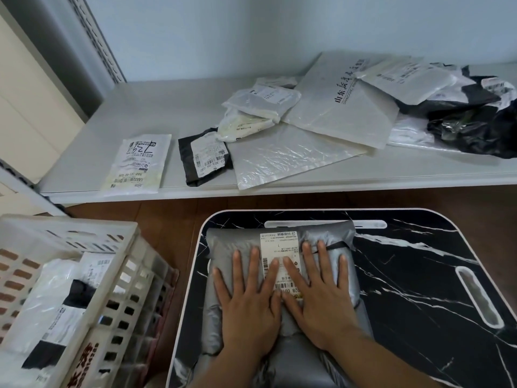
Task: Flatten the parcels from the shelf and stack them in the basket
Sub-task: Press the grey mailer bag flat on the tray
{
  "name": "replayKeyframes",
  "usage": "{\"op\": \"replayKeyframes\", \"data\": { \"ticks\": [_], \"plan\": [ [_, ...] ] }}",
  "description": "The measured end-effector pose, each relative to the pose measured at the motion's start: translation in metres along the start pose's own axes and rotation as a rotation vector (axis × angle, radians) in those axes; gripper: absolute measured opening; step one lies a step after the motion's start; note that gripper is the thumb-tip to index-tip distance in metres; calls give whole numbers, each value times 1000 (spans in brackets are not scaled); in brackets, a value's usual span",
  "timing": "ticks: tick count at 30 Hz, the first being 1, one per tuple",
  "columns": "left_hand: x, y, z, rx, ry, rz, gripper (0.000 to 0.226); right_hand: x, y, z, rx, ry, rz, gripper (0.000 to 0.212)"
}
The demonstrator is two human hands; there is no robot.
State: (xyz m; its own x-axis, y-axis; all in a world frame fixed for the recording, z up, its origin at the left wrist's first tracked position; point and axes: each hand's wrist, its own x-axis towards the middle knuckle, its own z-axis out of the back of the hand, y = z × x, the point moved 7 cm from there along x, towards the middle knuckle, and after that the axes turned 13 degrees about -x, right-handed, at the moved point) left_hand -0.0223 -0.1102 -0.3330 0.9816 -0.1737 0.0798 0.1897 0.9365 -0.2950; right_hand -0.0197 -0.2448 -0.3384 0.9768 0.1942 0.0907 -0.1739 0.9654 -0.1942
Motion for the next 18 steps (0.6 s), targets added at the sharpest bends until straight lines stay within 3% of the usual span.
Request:
{"op": "replayKeyframes", "data": {
  "ticks": [18],
  "plan": [
    [4,5,-21,-21,62,10,57,2,2,-17,17,64,13,63]
  ]
}}
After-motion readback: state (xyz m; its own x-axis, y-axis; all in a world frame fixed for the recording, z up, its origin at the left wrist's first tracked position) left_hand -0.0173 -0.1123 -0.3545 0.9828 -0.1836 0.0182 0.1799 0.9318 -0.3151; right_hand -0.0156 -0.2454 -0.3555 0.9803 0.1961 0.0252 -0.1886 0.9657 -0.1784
